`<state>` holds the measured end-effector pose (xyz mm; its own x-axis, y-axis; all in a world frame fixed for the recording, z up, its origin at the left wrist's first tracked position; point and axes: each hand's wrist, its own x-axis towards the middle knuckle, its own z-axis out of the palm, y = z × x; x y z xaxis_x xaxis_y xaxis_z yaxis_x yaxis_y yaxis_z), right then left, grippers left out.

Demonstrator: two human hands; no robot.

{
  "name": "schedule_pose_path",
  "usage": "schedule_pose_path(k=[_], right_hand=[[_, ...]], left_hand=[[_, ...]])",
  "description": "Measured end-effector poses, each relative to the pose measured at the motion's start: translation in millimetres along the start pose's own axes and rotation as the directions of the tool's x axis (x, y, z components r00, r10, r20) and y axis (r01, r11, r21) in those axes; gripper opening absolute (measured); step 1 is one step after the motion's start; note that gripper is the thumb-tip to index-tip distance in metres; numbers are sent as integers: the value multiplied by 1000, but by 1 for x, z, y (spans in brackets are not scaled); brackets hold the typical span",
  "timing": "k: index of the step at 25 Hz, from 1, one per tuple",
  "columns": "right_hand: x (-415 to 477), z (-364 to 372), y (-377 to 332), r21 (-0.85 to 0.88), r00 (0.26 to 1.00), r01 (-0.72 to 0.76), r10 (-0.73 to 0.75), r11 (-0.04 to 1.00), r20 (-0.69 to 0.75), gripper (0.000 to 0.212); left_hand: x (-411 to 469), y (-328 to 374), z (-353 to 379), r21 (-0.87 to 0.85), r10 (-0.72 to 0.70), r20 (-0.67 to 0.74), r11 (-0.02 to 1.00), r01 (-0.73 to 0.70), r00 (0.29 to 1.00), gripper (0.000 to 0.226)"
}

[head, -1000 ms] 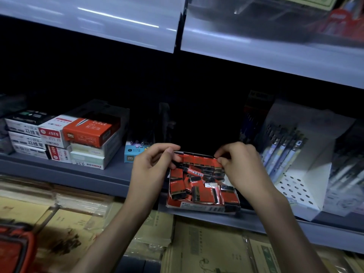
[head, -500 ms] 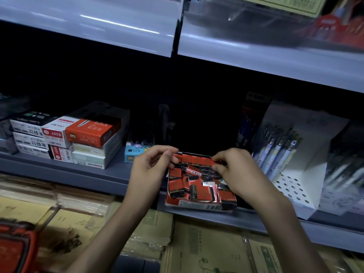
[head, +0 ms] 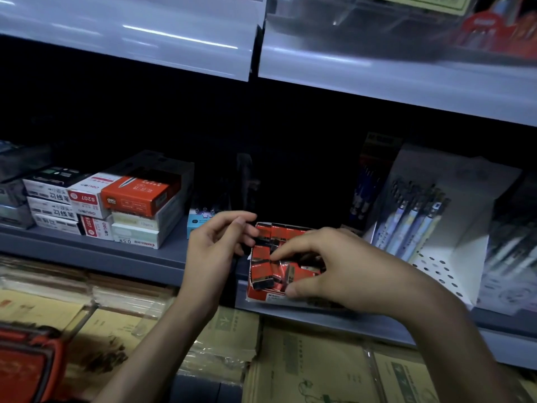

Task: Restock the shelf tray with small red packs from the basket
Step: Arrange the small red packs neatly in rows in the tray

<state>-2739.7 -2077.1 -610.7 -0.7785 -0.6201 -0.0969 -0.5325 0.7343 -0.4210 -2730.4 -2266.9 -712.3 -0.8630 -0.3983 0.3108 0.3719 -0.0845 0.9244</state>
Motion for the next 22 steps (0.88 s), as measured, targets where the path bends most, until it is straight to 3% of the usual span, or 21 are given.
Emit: schedule_pose_path(k=[3, 12, 17, 22], right_hand=[[4, 0, 9, 23, 997, -21, 23, 1000, -74, 37], [12, 1, 22, 102, 989, -8, 23, 995, -148, 30], [17, -4, 38, 302, 975, -20, 85, 953, -204, 27], [24, -3, 44, 577, 958, 3, 163, 817, -236, 32]], left_hand=[[0, 1, 0, -25, -5, -17, 1000, 5, 1000, 22], [-3, 2, 1, 26, 14, -14, 1000, -14, 1000, 22], [-4, 3, 1, 34, 14, -20, 999, -14, 1000, 22], [-4, 2, 2, 42, 18, -23, 999, -17, 1000, 23]])
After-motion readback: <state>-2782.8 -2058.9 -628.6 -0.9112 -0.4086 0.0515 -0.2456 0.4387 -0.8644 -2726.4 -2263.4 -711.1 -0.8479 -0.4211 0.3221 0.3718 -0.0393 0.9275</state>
